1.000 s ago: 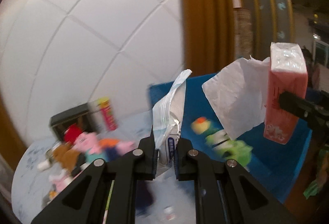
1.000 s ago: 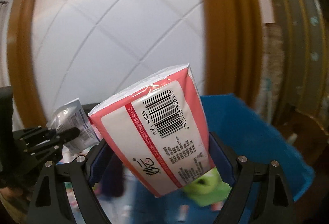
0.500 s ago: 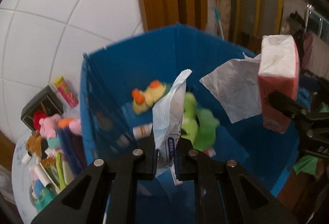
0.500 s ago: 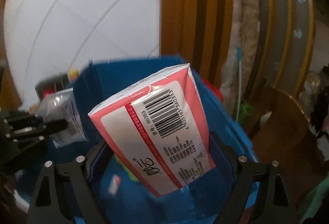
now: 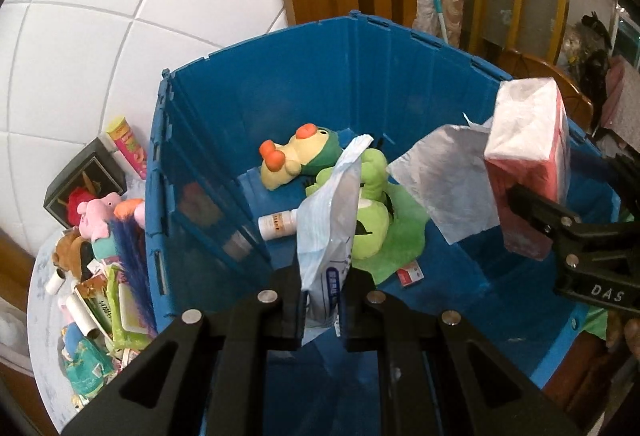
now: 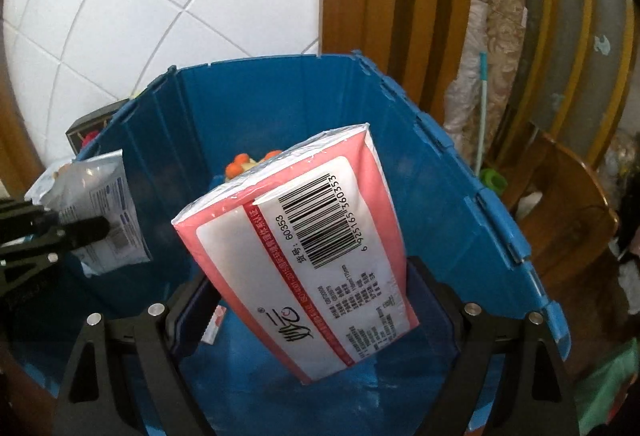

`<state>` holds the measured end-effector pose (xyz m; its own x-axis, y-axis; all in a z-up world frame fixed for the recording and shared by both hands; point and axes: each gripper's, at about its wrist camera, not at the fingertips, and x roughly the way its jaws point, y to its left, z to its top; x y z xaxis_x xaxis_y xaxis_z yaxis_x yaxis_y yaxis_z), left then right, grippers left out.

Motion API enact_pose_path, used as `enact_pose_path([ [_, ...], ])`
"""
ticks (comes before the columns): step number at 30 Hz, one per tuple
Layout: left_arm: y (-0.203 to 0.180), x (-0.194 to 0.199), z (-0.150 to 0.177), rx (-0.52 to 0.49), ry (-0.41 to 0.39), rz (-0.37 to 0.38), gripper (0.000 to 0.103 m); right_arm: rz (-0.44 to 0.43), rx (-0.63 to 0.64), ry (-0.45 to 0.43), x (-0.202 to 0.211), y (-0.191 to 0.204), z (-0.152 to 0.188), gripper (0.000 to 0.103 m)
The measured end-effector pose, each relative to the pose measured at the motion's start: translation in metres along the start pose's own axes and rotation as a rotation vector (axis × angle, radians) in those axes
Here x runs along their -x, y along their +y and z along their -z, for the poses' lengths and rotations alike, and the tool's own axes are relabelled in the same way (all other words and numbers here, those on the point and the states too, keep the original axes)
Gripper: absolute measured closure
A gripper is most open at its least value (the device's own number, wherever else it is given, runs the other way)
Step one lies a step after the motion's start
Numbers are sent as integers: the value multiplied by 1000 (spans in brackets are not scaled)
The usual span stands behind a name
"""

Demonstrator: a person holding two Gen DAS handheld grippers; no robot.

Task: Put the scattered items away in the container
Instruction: 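Open both tools to drop the tissue pack and bag into the crate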

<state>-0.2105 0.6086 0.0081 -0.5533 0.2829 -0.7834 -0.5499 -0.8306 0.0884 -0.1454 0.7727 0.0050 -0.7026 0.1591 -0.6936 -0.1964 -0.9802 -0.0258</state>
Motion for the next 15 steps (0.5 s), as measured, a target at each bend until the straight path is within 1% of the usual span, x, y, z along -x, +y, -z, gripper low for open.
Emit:
enact_pose_path([
  [1,-1,0,0,0,2,1,88,0,-3,-1,-1,-1,-1,13],
  [2,-1,-2,1,1,9,-3,81,1,-6,-1,-2,-2,-2,13],
  [3,-1,-2,1,3,11,-9,66,1,-9,-1,-3,-3,-2,12],
  [4,-1,-2,2,6,13,-17,54,3,-12,-1,-4,-4,-3,12],
  [5,-2,-1,2,7,5,-25,34,9,-18,-3,-3,-5,-3,11],
  [6,-2,0,3,6,-4,-31,27,14,-23,-6,-3,-7,-3,10],
  [7,-3,2,3,2,-14,-34,26,15,-27,-9,-3,-8,-4,10],
  [9,-4,4,3,4,-17,-26,26,20,-42,-18,0,-12,-5,6],
  [11,-4,4,3,6,-20,-22,26,28,-45,-23,2,-15,-5,5],
  [14,-4,4,3,10,-20,-17,26,37,-49,-26,5,-17,-6,1],
  [15,-4,4,3,12,-21,-15,26,38,-50,-27,5,-18,-6,1],
])
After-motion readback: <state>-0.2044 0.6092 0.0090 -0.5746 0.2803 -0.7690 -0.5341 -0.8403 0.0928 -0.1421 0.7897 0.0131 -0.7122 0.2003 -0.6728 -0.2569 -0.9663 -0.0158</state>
